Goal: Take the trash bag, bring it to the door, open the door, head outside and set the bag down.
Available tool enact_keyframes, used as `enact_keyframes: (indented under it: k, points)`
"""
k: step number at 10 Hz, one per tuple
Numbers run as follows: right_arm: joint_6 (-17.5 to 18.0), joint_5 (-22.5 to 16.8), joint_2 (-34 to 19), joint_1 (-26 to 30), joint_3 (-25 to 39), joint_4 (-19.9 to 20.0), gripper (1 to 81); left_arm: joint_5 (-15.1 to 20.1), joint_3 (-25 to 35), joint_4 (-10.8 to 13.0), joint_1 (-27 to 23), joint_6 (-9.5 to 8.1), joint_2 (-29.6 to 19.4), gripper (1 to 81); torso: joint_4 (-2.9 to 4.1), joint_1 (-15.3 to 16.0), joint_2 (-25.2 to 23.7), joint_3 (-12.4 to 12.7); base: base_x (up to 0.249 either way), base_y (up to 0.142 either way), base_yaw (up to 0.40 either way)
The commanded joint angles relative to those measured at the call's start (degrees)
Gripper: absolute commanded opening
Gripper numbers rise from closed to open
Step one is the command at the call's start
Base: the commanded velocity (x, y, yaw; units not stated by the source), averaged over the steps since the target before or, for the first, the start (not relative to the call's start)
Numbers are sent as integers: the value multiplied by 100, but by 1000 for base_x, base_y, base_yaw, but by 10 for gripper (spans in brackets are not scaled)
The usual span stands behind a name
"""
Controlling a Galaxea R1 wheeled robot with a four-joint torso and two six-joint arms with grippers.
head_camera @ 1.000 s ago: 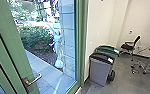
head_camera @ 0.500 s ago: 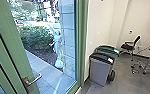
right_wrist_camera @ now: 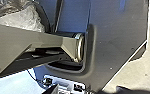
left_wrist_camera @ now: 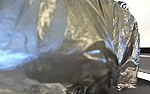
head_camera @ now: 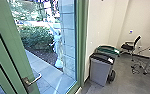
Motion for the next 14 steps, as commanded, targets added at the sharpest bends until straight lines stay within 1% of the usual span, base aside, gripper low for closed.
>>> enact_keyframes:
  k: [1,7,10,12,14]
  points:
    - [17,-361,8,182,15,6,811,372,11,55,-214,38,0,10,0,0,0,0,0,0,235]
    - [34,-334,-105,156,41,50,811,293,46,37,-178,47,-96,10,0,-2,5,2,0,0,291]
    - [34,-334,-282,174,340,68,811,293,90,37,-178,47,-140,10,0,-2,5,2,0,0,339]
    - [34,-360,-474,182,655,59,811,284,361,37,-161,47,-288,10,0,-2,5,2,0,0,352]
    - [34,-369,-528,182,674,50,811,284,687,37,-161,47,-482,10,0,-2,5,2,0,0,352]
